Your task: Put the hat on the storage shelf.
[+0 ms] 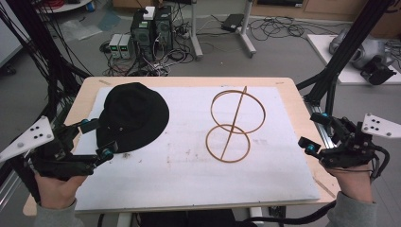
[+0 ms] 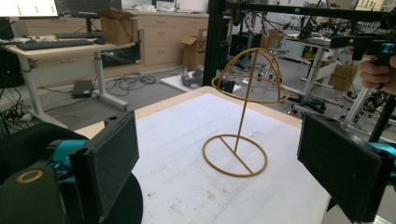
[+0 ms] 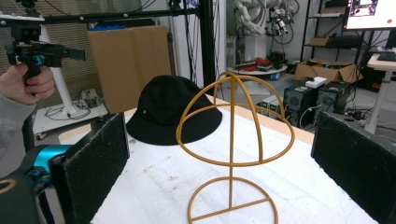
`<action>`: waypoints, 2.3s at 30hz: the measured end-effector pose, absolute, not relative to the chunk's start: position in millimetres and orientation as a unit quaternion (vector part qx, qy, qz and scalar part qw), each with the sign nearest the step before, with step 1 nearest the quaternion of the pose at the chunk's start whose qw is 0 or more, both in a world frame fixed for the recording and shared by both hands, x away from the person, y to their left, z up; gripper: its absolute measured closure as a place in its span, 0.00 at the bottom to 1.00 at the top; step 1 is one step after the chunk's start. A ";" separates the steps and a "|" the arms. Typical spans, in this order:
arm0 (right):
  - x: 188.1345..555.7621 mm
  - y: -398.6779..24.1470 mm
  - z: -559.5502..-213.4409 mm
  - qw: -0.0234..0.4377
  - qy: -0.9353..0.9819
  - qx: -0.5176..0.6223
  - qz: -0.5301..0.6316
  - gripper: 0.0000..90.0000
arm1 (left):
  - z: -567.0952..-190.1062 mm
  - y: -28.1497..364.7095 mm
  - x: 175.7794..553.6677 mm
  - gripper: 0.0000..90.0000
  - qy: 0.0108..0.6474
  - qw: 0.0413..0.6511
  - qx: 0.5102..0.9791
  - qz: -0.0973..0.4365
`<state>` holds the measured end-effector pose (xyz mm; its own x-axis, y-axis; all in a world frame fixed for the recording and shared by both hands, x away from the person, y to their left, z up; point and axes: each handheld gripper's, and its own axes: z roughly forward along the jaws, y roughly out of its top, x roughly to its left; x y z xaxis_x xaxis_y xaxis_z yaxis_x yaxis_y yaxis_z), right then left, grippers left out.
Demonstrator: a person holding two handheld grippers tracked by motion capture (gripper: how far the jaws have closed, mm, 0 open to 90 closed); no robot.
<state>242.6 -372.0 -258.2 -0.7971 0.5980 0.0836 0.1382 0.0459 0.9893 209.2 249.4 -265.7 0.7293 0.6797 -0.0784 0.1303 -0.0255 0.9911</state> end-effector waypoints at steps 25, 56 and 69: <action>248.0 -370.3 -260.8 0.178 0.701 0.264 0.638 0.04 | -276.3 249.5 222.5 0.14 0.315 0.609 0.694 0.220; 246.9 -378.3 -263.9 0.185 0.693 0.279 0.638 0.04 | -239.4 261.3 329.4 0.14 0.324 0.571 0.721 0.220; 249.4 -380.1 -269.5 0.180 0.697 0.289 0.631 0.04 | -233.1 285.9 378.6 0.15 0.337 0.574 0.720 0.195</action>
<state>249.4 -380.1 -269.5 -0.7678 0.6305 0.1136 0.1759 0.0370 0.9837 378.6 285.9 -233.1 0.6963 0.7098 -0.1063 0.2627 -0.1142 0.9581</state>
